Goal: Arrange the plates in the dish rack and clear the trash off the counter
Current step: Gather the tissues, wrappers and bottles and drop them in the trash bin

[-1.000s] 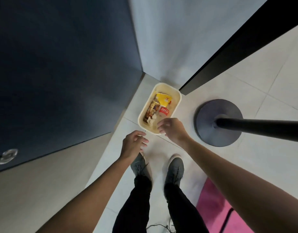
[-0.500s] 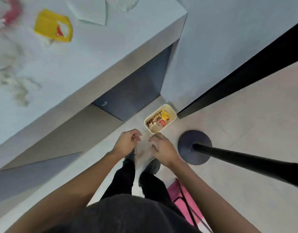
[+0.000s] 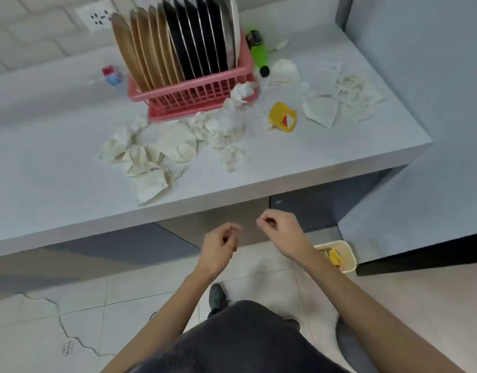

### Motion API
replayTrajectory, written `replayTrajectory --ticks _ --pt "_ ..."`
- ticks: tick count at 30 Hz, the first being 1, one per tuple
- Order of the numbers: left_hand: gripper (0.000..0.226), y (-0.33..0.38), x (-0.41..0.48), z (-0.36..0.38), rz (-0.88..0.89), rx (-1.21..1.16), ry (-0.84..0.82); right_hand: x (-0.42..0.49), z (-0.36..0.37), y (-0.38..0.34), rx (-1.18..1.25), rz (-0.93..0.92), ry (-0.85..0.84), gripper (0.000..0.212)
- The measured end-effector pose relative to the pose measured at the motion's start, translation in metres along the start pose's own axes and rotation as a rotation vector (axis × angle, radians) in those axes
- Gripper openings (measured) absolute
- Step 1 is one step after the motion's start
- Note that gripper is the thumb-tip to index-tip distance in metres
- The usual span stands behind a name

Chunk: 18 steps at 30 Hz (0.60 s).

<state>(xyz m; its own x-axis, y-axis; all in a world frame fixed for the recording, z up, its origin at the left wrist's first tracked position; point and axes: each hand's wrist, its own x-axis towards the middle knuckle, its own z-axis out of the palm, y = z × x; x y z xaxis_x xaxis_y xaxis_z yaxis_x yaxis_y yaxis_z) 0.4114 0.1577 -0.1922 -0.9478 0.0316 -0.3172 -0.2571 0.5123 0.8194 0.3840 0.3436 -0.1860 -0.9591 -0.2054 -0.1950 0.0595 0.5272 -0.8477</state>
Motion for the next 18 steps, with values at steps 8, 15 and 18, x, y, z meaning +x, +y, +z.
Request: replayTrajectory --ticks 8,15,18 --pt "0.024 -0.021 -0.002 -0.109 0.01 -0.141 0.204 0.069 0.045 -0.092 0.003 -0.108 -0.079 0.021" --pt "0.029 -0.038 0.023 -0.223 0.103 -0.171 0.271 0.115 0.114 -0.164 -0.031 -0.138 -0.117 0.022" --pt "0.027 -0.048 0.054 -0.284 0.147 -0.185 0.321 0.158 0.143 -0.208 -0.125 -0.213 -0.179 0.024"
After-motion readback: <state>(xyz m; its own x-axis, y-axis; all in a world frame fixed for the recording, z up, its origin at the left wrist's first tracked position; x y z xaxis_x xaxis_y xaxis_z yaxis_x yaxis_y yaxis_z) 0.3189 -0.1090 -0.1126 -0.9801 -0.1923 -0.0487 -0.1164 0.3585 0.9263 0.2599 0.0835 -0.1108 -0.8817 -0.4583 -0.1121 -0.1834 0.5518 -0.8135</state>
